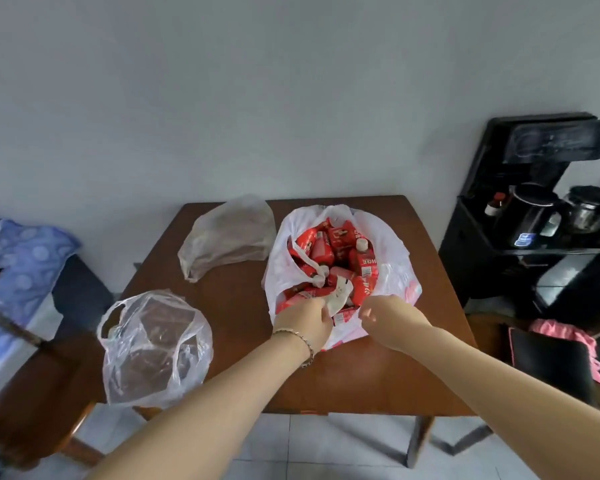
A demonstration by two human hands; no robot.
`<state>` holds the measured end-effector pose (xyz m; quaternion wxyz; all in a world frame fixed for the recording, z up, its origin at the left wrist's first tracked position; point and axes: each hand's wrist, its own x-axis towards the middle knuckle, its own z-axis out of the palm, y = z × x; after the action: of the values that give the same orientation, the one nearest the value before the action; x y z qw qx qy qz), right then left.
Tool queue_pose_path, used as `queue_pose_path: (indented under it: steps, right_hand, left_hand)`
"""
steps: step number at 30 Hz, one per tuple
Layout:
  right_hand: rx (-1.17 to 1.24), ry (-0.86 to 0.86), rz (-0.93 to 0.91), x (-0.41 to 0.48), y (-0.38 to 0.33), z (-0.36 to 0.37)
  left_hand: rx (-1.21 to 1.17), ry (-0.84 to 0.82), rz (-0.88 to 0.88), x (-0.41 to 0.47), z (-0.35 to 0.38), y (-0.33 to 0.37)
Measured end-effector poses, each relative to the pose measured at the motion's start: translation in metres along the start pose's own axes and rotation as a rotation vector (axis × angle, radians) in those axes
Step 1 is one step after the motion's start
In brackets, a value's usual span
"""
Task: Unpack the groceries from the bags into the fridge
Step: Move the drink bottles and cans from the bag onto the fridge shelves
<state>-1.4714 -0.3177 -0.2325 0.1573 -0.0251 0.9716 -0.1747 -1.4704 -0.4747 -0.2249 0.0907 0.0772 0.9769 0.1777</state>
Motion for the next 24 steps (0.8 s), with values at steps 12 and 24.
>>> queue_pose_path:
  steps: [12,24]
  right_hand:
    - [-0.325,-0.116,0.005,0.192,0.01,0.022]
    - [-0.506,-0.501,-0.233,0.226,0.037,0.033]
  left_hand:
    - [0.387,-0.236,0.537,0.219,0.04,-0.052]
    - [0.777,-0.446,0.538,0.284,0.088,-0.08]
